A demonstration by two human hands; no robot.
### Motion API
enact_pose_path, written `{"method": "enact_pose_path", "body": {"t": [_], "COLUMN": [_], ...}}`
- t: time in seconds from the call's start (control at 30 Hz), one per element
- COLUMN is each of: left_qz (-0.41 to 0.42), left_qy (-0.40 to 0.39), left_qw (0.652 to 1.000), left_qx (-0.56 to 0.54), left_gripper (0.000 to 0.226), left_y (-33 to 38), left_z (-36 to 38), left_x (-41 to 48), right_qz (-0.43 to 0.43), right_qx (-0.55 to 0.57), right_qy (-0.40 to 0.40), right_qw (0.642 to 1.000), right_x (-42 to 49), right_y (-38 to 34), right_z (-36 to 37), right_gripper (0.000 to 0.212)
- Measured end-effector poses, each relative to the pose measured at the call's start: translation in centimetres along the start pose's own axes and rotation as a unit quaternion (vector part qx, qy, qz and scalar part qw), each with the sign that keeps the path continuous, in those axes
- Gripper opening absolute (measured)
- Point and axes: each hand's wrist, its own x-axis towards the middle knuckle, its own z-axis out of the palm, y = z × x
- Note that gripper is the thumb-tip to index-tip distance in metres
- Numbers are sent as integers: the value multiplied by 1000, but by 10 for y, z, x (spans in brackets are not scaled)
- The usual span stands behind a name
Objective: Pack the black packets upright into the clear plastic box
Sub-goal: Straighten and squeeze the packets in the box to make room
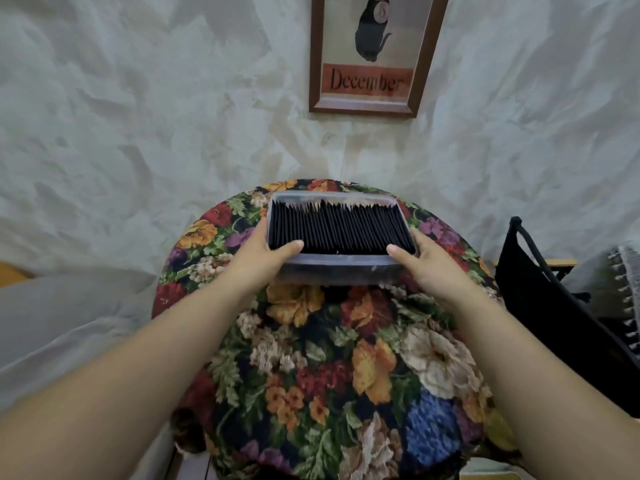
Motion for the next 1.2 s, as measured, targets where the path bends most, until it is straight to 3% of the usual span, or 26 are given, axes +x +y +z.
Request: {"method": "enact_pose_path", "body": {"t": [0.23,0.5,1.2], "left_qz": [-32,-118,-133], "left_qy": [-25,-56,-94], "left_qw": [999,992,986], "left_qx": [10,3,24], "left_gripper": [59,70,73], "left_y": [6,9,16], "left_z": [-13,-23,7], "left_x": [93,127,196], "right_qz": [37,89,144], "right_qx": [14,67,67], "right_qy": [-25,-60,-87], "right_qw": [999,992,983], "right_x": [99,141,197], "right_y": [-3,-13,5], "right_z": [3,14,-33], "right_gripper": [48,55,76]}}
